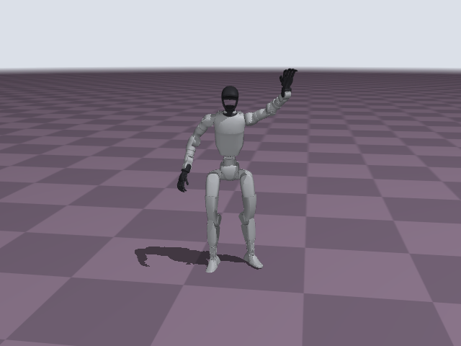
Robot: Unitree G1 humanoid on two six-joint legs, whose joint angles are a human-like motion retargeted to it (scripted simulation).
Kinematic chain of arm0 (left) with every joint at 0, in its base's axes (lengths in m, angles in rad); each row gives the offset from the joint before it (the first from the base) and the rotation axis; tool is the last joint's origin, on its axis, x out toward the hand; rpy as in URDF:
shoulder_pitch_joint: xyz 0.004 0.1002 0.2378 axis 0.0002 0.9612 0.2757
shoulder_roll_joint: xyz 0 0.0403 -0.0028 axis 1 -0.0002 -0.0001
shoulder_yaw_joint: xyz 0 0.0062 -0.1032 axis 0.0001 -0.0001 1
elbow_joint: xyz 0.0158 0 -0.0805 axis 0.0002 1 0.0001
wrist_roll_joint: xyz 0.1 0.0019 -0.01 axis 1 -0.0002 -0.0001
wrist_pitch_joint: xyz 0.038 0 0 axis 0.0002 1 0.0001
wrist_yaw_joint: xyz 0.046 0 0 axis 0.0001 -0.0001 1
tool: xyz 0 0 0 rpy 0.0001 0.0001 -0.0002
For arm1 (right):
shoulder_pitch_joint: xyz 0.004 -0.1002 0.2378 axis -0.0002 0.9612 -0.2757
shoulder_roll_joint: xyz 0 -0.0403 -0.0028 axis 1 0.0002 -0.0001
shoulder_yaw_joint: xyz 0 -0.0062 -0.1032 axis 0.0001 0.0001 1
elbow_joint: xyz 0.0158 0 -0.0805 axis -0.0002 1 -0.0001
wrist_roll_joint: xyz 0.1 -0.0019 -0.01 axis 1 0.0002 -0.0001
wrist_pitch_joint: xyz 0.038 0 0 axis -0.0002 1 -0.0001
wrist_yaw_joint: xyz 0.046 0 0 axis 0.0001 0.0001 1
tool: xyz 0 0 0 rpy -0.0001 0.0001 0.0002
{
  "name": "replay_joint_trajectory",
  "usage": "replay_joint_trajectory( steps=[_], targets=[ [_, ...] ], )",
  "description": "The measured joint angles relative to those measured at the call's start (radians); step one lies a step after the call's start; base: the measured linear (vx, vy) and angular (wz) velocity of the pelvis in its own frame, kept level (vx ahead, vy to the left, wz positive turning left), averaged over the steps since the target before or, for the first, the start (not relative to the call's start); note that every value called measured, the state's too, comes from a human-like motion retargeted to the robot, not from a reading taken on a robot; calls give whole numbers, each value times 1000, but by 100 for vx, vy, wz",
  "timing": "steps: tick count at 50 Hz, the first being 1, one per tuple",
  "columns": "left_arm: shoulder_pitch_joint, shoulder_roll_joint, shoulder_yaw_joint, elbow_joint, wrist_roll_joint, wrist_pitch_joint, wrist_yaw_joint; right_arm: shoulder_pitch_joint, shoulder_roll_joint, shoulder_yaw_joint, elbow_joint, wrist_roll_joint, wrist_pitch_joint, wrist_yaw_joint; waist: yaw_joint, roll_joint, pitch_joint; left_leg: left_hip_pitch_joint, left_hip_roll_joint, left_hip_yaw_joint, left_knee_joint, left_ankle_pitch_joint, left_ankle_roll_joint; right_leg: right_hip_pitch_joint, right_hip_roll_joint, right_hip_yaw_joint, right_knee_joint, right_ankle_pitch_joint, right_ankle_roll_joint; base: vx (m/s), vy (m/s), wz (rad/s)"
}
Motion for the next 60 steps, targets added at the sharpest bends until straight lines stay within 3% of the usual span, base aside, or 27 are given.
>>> replay_joint_trajectory(
  steps=[2,5,9,13,18,22,27,34,37,40,46,53,55,60],
  targets=[
    [130,4,61,-174,-3,-33,9,2,35,3,-11,-11,4,19,6,-25,17,1,-1,-16,-1,0,0,8,-7,-12,3,-6,0,7,0,43],
    [506,-38,305,-473,31,-60,43,10,61,7,-29,-52,8,56,26,-43,41,4,-1,-41,-9,1,0,20,-15,-33,10,-16,0,4,1,47],
    [1011,-223,538,-787,135,-104,54,-14,52,42,-59,-106,1,72,24,-46,73,-3,7,-72,-10,-3,1,27,-18,-59,16,-23,0,1,-1,39],
    [1337,-472,539,-903,280,-151,1,-85,57,107,-97,-145,-19,57,-24,-79,108,-13,13,-88,-10,-4,1,28,-17,-76,16,-24,0,-1,-1,13],
    [1584,-728,512,-837,461,-192,-15,-158,72,153,-158,-187,-59,29,-89,-136,126,-26,18,-82,-10,-2,0,15,-6,-76,7,-14,0,-1,-1,-4],
    [1622,-693,551,-844,471,-193,12,-145,69,128,-196,-147,-74,8,-90,-149,107,-32,30,-64,-10,3,0,4,13,-68,-4,-5,0,-2,-7,-23],
    [1503,-428,659,-793,355,-121,38,-94,43,103,-182,-81,-56,26,-55,-126,65,-13,45,-49,-10,1,1,15,34,-62,-7,-6,0,4,-7,-16],
    [1143,-148,799,-160,130,63,90,-71,-5,143,-95,-96,-28,68,-42,-89,-3,23,56,-32,-10,-17,1,29,37,-45,17,-25,0,8,0,-13],
    [958,-41,789,45,56,89,59,-60,-21,139,-89,-82,-28,59,-42,-82,-7,27,60,-23,-10,-19,1,22,42,-36,25,-22,0,0,0,0],
    [814,31,716,91,37,78,45,-39,-27,112,-106,-61,-33,29,-26,-88,9,18,65,-20,-10,-14,1,12,52,-36,22,-10,0,-9,-2,-7],
    [740,-49,569,-153,95,23,49,-12,27,103,-134,-75,-28,18,37,-153,87,-31,59,-62,-10,5,1,0,54,-79,-8,24,0,-16,1,33],
    [1261,-332,695,-638,181,-77,83,-144,47,200,-119,-236,-23,58,18,-177,170,-108,7,-129,-10,14,0,-27,0,-137,-19,49,0,-16,19,54],
    [1425,-406,686,-729,243,-119,52,-179,74,221,-127,-262,-26,31,8,-195,97,-208,-5,-108,-10,24,0,-121,-8,-117,-52,87,0,-10,25,-17],
    [1678,-532,661,-783,449,-192,-27,-270,107,236,-185,-298,-47,-2,-54,-222,85,-240,-49,-110,-10,27,0,-143,-49,-116,-59,98,0,-8,19,3]
  ],
)
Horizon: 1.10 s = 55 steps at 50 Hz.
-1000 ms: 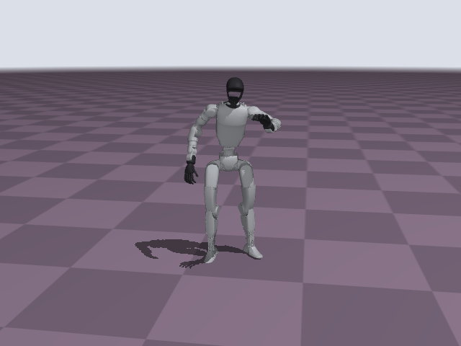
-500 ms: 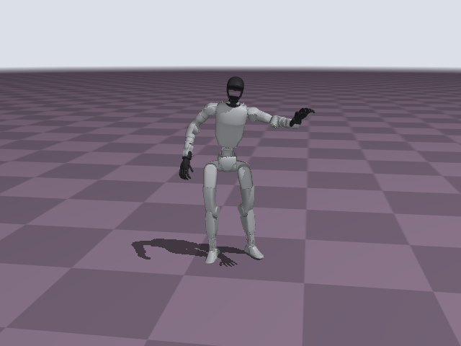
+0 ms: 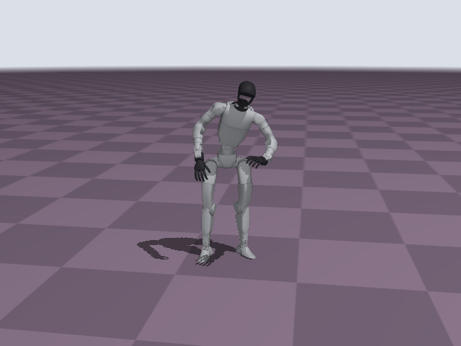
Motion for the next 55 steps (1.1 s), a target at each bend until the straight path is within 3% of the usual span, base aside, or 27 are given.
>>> replay_joint_trajectory(
  steps=[3,7,8,10,18,20,21,22,23,24,27,30,35,37,39,42,43,45,50,55],
  targets=[
    [67,57,83,-11,12,10,38,-20,-6,4,-80,-16,-15,-16,-11,-3,-15,5,-12,13,0,-3,0,3,-8,12,-9,6,0,-3,12,-20],
    [34,260,214,76,-90,54,50,-15,-39,10,-194,12,-25,-18,-6,17,-49,16,-16,31,0,-8,0,6,-8,27,-12,8,0,1,7,-24],
    [3,316,237,127,-118,70,51,-12,-49,12,-215,23,-27,-16,-2,25,-59,19,-15,35,0,-10,0,6,-7,30,-11,8,0,3,5,-19],
    [-73,410,264,256,-164,107,57,-10,-84,22,-239,45,-28,-4,12,50,-6,120,-20,37,0,-27,0,90,-11,33,21,-19,0,5,6,-13],
    [-539,693,303,670,-395,237,74,43,-166,14,-216,78,0,-16,42,150,-54,167,-14,67,0,-44,0,104,-10,59,45,-25,0,9,6,-21],
    [-739,651,325,595,-906,62,67,67,-159,-10,-193,97,35,-26,73,155,-41,190,-21,73,0,-52,0,121,-20,70,48,-31,0,9,11,-17],
    [-794,656,311,593,-950,51,70,82,-161,-19,-187,100,38,-31,80,159,-40,195,-23,74,0,-54,0,125,-24,74,49,-33,0,7,10,-11],
    [-844,668,275,616,-900,81,79,98,-168,-30,-184,101,37,-34,85,164,-37,200,-26,75,0,-56,0,129,-27,77,49,-35,0,4,7,-2],
    [-886,694,197,685,-660,192,98,116,-184,-45,-187,100,25,-33,87,174,-30,205,-28,74,0,-56,0,134,-29,78,49,-37,0,2,6,6],
    [-930,688,153,701,-591,231,112,130,-183,-56,-185,102,24,-34,91,173,-26,206,-31,71,0,-58,0,137,-35,78,49,-39,0,1,7,14],
    [-1027,601,82,660,-632,242,133,156,-145,-76,-166,109,36,-35,101,148,-10,201,-46,56,0,-61,0,139,-55,73,52,-45,0,-2,8,29],
    [-990,478,68,577,-671,218,142,149,-93,-76,-140,101,47,-39,98,116,16,182,-62,33,0,-58,0,131,-75,58,55,-41,0,-9,8,43],
    [-576,250,132,289,-612,145,135,68,-59,-38,-78,42,57,-55,58,114,70,140,-83,8,0,-42,0,100,-94,41,59,-14,0,-17,9,30],
    [-419,195,104,179,-509,110,72,24,-50,-8,-64,10,51,-53,22,113,69,102,-86,10,0,-31,0,64,-93,42,54,5,0,-18,7,-4],
    [-297,170,72,91,-370,77,9,-9,-24,16,-61,-25,40,-52,-24,104,7,4,-83,17,0,-11,0,-22,-89,37,32,35,0,-16,5,-23],
    [-159,151,82,0,-200,46,-7,-61,-5,38,-67,-60,21,-55,-54,94,28,7,-79,48,0,-8,0,-31,-93,36,50,30,0,-11,8,-71],
    [-121,154,106,-21,-173,41,7,-79,-5,44,-70,-64,16,-57,-41,89,84,73,-79,70,0,-19,0,17,-97,46,76,11,0,-7,10,-109],
    [-71,184,155,-51,-154,34,36,-93,2,44,-80,-67,8,-68,-31,86,105,103,-74,103,0,-24,0,38,-107,45,95,-4,0,-3,7,-103],
    [-47,411,270,11,-181,47,34,-58,-12,33,-101,-58,1,-77,3,105,65,117,-50,177,0,-27,0,57,-127,35,113,-31,0,3,-5,-83],
    [-186,674,300,350,-208,128,55,2,-68,14,-94,-14,4,-107,52,150,18,129,-10,245,0,-27,0,78,-126,2,94,-23,0,5,-19,-72]
  ],
)
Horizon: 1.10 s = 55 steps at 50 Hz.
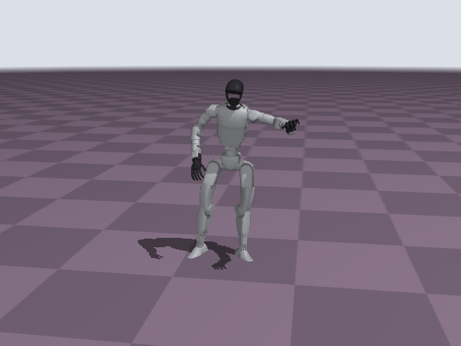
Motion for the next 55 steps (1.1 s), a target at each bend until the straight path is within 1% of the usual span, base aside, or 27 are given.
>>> replay_joint_trajectory(
  steps=[3,4,5,6,7,9,12,15,16,17,20,22,25,27,28,30,33,35,37,40,44,47,49,51,53,55],
  targets=[
    [-149,83,36,266,-120,68,16,33,-46,-12,16,43,10,-23,26,33,-22,8,24,35,0,1,0,5,11,-19,-17,15,0,8,-23,-61],
    [-225,88,60,323,-265,49,8,44,-62,-18,24,59,19,-24,37,46,-25,14,30,44,0,1,0,9,16,-21,-22,17,0,8,-22,-51],
    [-313,85,88,368,-460,10,-3,54,-79,-25,32,77,30,-24,49,59,-25,22,37,53,0,1,0,15,21,-23,-26,18,0,8,-22,-43],
    [-350,118,76,441,-371,69,-12,68,-96,-38,35,84,27,-20,55,71,-28,25,44,59,0,3,0,16,29,-24,-31,17,0,7,-23,-34],
    [-386,141,68,493,-319,110,-20,83,-109,-50,39,91,26,-17,61,80,-32,27,50,64,0,6,0,18,37,-26,-36,16,0,7,-23,-23],
    [-449,139,58,502,-362,109,-32,113,-112,-75,49,110,31,-12,77,87,-41,31,60,67,0,10,0,22,47,-29,-41,5,0,8,-22,-9],
    [-480,83,-12,444,-422,69,-45,161,-90,-122,58,131,32,-7,104,84,-47,37,71,58,0,16,0,35,55,-40,-43,-17,0,7,-19,17],
    [-417,-23,-59,326,-442,27,-43,198,-42,-158,67,124,34,1,117,68,-53,35,75,33,0,23,0,50,51,-63,-35,-41,0,7,-14,47],
    [-360,-70,-47,270,-444,15,-39,203,-28,-166,71,115,35,6,115,66,-52,34,75,21,0,24,0,56,46,-72,-29,-50,0,7,-10,62],
    [-290,-121,-24,208,-446,5,-35,206,-17,-174,76,106,37,10,110,67,-51,35,74,10,0,25,0,63,40,-82,-21,-59,0,7,-8,69],
    [11,-315,122,-26,-441,-21,-36,187,-12,-171,96,71,44,25,66,94,-39,45,68,-30,0,24,0,89,17,-112,11,-91,0,7,-6,73],
    [155,-463,162,-157,-418,-34,-67,158,-7,-153,116,47,49,31,18,106,-31,54,64,-56,0,23,0,108,0,-132,39,-114,0,7,-6,72],
    [280,-681,152,-276,-306,-42,-127,113,16,-129,150,10,46,35,-54,112,-19,74,60,-92,0,22,0,137,-23,-158,82,-151,0,5,-9,61],
    [314,-782,120,-298,-183,-43,-154,88,34,-119,166,-8,35,31,-92,116,-19,75,69,-107,0,31,0,141,-20,-170,102,-170,-13,-2,-17,37],
    [323,-811,102,-298,-120,-43,-160,78,42,-115,169,-15,29,28,-107,118,-21,74,74,-112,0,37,0,141,-17,-174,110,-178,-19,-3,-20,22],
    [330,-818,68,-290,-13,-41,-156,63,49,-104,163,-20,15,19,-130,123,-27,75,86,-117,0,48,0,141,-10,-178,122,-192,-29,-3,-21,8],
    [332,-696,49,-261,66,-32,-137,56,36,-84,126,-13,-5,13,-137,136,-40,85,109,-107,0,64,0,142,11,-170,131,-208,-36,-1,-25,-19],
    [334,-569,65,-216,78,-20,-127,59,18,-69,95,-3,-15,16,-125,146,-49,100,130,-90,0,73,0,146,34,-157,129,-217,-36,2,-29,-46],
    [332,-440,111,-124,42,2,-113,68,-4,-60,70,10,-20,18,-101,157,-61,121,153,-64,0,82,3,154,60,-138,120,-222,-29,4,-30,-60],
    [295,-278,223,92,-116,52,-89,93,-41,-59,52,33,-13,10,-59,170,-88,144,170,-23,0,92,24,160,86,-108,100,-222,-4,4,-28,-64],
    [160,-73,388,398,-381,121,-127,150,-93,-93,41,89,5,5,18,191,-144,149,217,38,0,122,29,141,163,-60,54,-207,0,0,-36,-82],
    [80,71,437,527,-473,138,-164,199,-120,-149,43,136,14,-4,72,198,-176,144,237,50,0,138,23,129,213,-28,24,-193,0,-1,-34,-71],
    [67,133,422,555,-475,124,-178,235,-120,-200,50,169,15,-22,108,195,-187,139,238,36,1,141,18,126,234,-10,9,-185,0,-1,-27,-54],
    [70,159,392,556,-448,105,-185,272,-106,-252,61,198,14,-44,143,185,-192,133,233,9,6,134,17,128,246,3,0,-181,0,0,-20,-37],
    [79,150,369,536,-429,96,-183,303,-80,-296,74,219,16,-63,174,171,-194,127,223,-20,12,123,20,132,248,13,-3,-180,0,1,-12,-21],
    [94,104,367,495,-446,92,-176,324,-49,-327,86,225,23,-70,199,155,-192,124,212,-45,17,112,26,139,244,18,-3,-183,0,1,-3,-5]
  ],
)
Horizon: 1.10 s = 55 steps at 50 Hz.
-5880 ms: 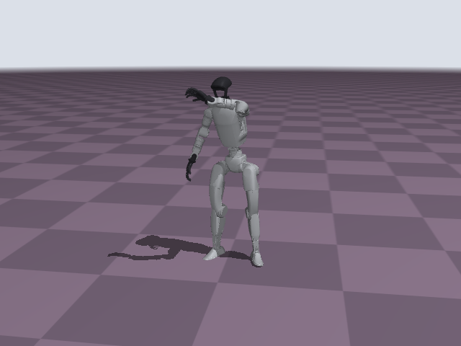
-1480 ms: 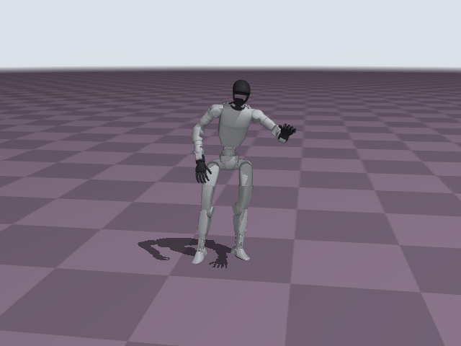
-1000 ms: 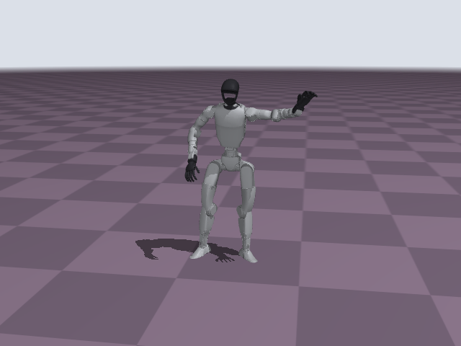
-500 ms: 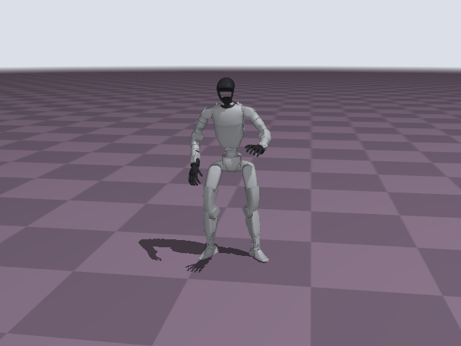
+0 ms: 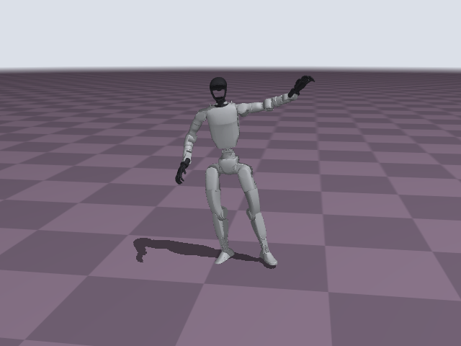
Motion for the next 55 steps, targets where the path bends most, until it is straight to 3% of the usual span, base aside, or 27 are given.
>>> replay_joint_trajectory(
  steps=[4,7,9,12,15,20,23,27,31,40,45,50,52,55],
  targets=[
    [166,-195,74,-232,-80,-32,38,7,36,-24,-21,-68,20,18,15,-26,22,9,-23,-25,4,-16,9,22,-24,-8,10,-16,0,1,3,12],
    [414,-388,150,-558,-74,-84,54,-15,9,0,-96,-146,16,43,-19,-22,43,23,-33,-34,0,-25,10,42,-40,-27,19,-31,0,1,7,38],
    [517,-494,118,-774,-30,-121,43,-42,-15,29,-157,-173,-1,60,-51,-19,51,30,-37,-39,-6,-29,9,51,-45,-42,24,-37,0,0,6,42],
    [574,-620,-15,-1014,66,-159,17,-93,-37,71,-228,-170,-26,74,-90,-17,51,36,-39,-45,-12,-34,12,62,-51,-60,30,-41,0,0,6,37],
    [557,-753,-194,-1117,158,-172,-9,-163,-36,107,-252,-142,-33,63,-122,-15,48,42,-46,-43,-6,-44,20,71,-65,-71,38,-44,0,0,8,26],
    [498,-1023,-458,-1046,286,-175,-21,-306,23,160,-199,-160,-21,1,-168,-36,53,50,-76,-46,41,-88,39,85,-110,-64,58,-52,0,-1,12,1],
    [451,-1083,-577,-1007,435,-204,-28,-370,62,194,-154,-196,-22,-20,-182,-55,57,45,-100,-88,76,-123,41,83,-130,-43,68,-52,0,-3,11,-31],
    [370,-973,-620,-1037,529,-223,-14,-394,81,225,-137,-207,-28,-3,-167,-70,60,30,-126,-174,100,-155,32,70,-126,-4,63,-39,0,-4,7,-55],
    [272,-726,-512,-996,443,-180,11,-344,55,224,-169,-167,-32,34,-128,-74,60,17,-126,-217,97,-162,28,56,-95,30,37,-17,0,-5,2,-57],
    [-211,-293,-225,-398,140,30,153,-141,-42,137,-207,-50,-26,45,-146,-57,58,10,-114,-186,21,-117,3,18,-51,38,-4,27,0,-6,7,-14],
    [-465,-103,-355,-286,184,48,97,-54,-48,76,-197,19,-25,15,-175,-54,86,11,-126,-164,-17,-102,-24,-9,-57,51,1,56,0,-7,17,-10],
    [-554,-142,-503,-438,207,21,106,-18,32,45,-186,37,-16,21,-164,-98,125,5,-137,-148,-17,-105,-26,-30,-65,116,4,82,0,-9,17,-13],
    [-468,-215,-485,-560,197,-2,119,-28,74,46,-184,19,-8,41,-160,-117,145,6,-140,-142,-17,-107,-26,-33,-72,147,5,83,0,-8,15,-12],
    [-135,-365,-339,-800,229,-46,119,-73,96,69,-184,-45,-1,67,-177,-114,175,11,-144,-132,-17,-111,-26,-32,-96,174,7,75,0,-8,13,-19]
  ],
)
